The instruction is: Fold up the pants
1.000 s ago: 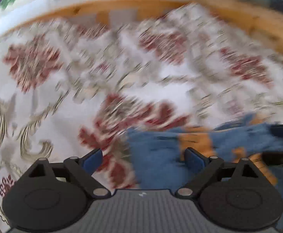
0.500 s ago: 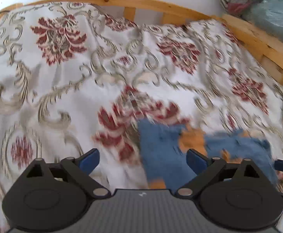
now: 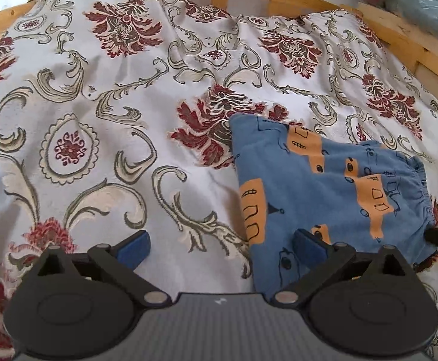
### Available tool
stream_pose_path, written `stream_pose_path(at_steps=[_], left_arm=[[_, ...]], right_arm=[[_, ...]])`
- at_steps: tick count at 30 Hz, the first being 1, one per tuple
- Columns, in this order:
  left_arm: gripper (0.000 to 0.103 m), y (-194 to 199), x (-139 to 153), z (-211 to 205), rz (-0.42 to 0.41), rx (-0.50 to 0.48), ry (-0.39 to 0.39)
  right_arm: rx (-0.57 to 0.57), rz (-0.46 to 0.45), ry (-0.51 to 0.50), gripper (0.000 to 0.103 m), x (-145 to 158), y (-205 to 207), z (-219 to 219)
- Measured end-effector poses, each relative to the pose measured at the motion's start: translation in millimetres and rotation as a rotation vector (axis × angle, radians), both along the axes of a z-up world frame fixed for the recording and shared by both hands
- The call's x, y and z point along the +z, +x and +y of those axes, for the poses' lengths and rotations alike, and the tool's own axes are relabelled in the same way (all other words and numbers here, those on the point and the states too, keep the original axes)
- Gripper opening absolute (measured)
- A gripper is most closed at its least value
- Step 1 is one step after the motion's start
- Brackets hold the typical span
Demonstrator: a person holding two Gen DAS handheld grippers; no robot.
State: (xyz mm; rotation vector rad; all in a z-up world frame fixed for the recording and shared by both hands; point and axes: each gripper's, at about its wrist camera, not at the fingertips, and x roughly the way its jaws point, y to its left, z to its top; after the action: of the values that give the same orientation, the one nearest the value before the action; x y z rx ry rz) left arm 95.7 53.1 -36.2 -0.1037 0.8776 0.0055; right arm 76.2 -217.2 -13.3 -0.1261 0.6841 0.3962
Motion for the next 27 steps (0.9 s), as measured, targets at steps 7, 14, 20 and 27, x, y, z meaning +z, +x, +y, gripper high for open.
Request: stream_pose_path(at_steps=[7, 14, 20, 27], left_arm=[[0.102, -9.3, -3.8, 1.9, -0.005, 0.026, 0.003], [0.103, -18.1, 1.6, 9.0, 0.015, 0.018, 0.019], [0.103, -6.8, 25.1, 26.3, -0.016, -0.062, -0.065], [0.103, 36.9, 22.1, 21.0, 0.023, -0.180, -0.191]], right_arm=[[0.003, 0.048, -0.046, 0.081, -17.9, 16.3, 17.4], [-0.063, 0.131, 0.034, 0.093, -26.0, 13.4, -16.6], [0.002, 0.190, 0.309, 0.101, -4.9, 49.3, -54.3], [0.155, 0.270, 0.371, 0.102, -11.0, 98.5, -66.7]])
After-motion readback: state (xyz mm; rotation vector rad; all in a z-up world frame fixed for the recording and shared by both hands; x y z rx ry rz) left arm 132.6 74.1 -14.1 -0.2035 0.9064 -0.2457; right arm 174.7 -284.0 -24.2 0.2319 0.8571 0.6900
